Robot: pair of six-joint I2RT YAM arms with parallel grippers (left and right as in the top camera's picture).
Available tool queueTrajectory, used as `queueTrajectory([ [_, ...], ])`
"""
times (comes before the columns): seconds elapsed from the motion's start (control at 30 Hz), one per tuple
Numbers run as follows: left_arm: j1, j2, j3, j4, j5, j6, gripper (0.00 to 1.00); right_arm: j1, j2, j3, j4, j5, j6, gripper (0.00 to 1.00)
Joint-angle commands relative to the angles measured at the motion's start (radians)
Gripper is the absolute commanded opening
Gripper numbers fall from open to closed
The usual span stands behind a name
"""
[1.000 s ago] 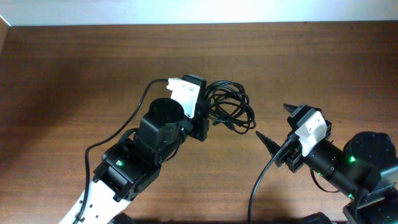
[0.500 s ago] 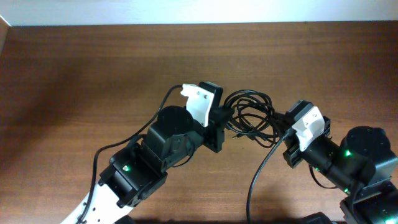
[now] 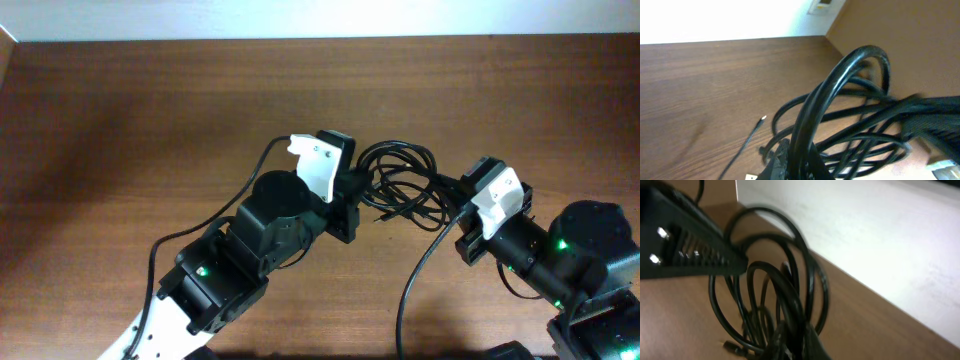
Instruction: Untangle cables
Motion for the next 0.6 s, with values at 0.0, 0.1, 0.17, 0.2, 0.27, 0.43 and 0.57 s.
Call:
queueTrajectory([
  [0.0, -0.005, 0.011, 0.005, -0.053, -0.071, -0.012, 0.00, 0.003, -0.035, 0.058, 0.049, -0.031, 0.025, 0.04],
  [0.1, -0.005, 0.066, 0.005, -0.111, -0.142, -0.096, 0.00, 0.003, -0.090, 0.067, 0.116, -0.018, 0.059, 0.04],
  [0.17, -0.005, 0.079, 0.005, -0.118, -0.142, -0.124, 0.00, 0.003, -0.129, 0.067, 0.127, 0.089, 0.127, 0.04],
  [0.2, -0.005, 0.079, 0.005, -0.122, -0.142, -0.124, 0.00, 0.003, -0.141, 0.067, 0.127, 0.149, 0.145, 0.04],
  [0.27, -0.005, 0.079, 0.005, -0.129, -0.142, -0.124, 0.00, 0.003, -0.166, 0.067, 0.127, 0.295, 0.220, 0.04],
  [0.43, -0.005, 0.079, 0.005, -0.132, -0.159, -0.124, 0.00, 0.003, -0.174, 0.067, 0.061, 0.531, 0.343, 0.04],
  [0.57, -0.004, 0.078, 0.005, -0.178, -0.252, -0.268, 0.00, 0.003, -0.174, 0.067, -0.045, 0.962, 0.655, 0.04],
])
